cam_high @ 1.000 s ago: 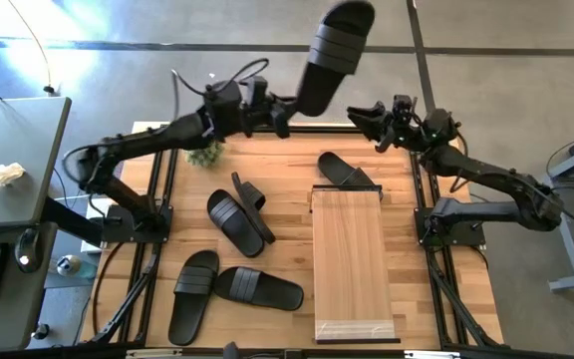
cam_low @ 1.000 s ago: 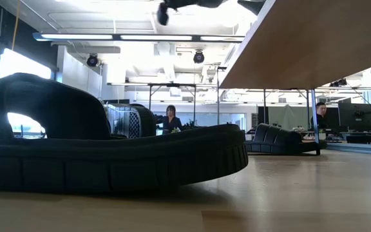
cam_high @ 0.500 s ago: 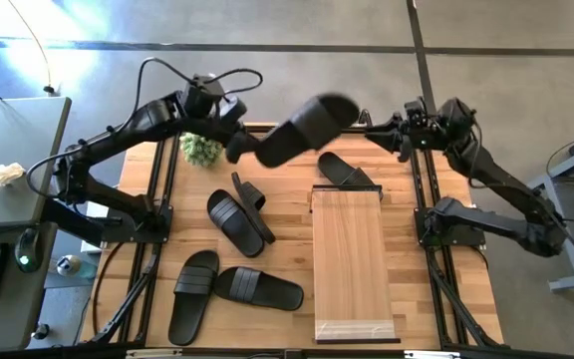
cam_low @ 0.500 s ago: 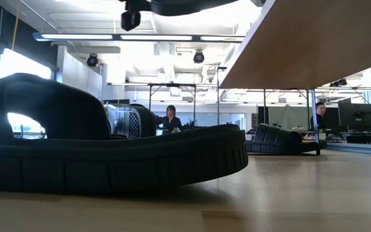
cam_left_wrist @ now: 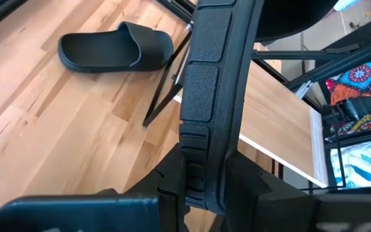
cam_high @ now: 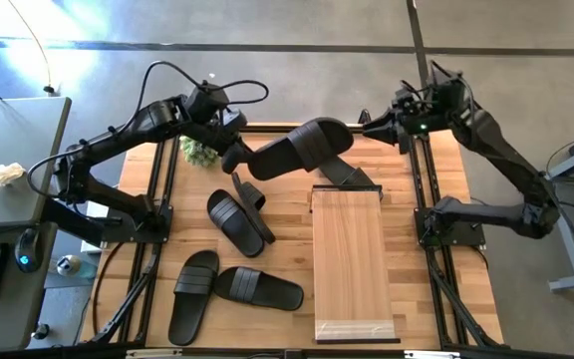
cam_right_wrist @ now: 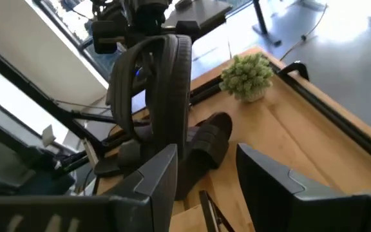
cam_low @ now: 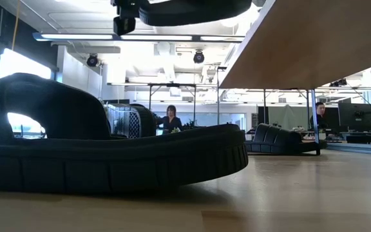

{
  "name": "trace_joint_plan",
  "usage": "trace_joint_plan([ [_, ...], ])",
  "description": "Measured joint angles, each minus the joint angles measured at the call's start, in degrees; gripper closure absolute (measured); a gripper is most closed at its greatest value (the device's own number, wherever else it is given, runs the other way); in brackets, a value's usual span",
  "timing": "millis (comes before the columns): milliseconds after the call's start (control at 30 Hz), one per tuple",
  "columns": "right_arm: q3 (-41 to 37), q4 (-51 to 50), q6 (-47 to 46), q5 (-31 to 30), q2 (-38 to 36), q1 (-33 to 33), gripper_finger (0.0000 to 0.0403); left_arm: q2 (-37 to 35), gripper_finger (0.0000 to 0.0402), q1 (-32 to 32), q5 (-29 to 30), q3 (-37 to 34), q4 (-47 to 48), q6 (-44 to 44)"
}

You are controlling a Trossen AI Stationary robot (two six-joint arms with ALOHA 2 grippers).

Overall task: Pick and place slides into the shelf
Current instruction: Put the black slide under the shelf

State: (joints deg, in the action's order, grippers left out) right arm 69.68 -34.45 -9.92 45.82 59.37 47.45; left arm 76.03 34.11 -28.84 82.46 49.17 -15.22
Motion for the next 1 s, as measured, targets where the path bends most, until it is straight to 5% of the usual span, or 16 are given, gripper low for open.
trace_joint_plan([
  [600, 3.9, -0.8, 2.6, -0.1, 5.9, -5.3, 0.0253, 0.0, 0.0347, 0.0, 0.8, 0.0, 1.0, 0.2],
  [1000, 3.7, -7.1, 5.8, -2.3, 5.9, -3.5, 0.0253, 0.0, 0.0347, 0.0, 0.9, 0.0, 25.5, 3.0],
])
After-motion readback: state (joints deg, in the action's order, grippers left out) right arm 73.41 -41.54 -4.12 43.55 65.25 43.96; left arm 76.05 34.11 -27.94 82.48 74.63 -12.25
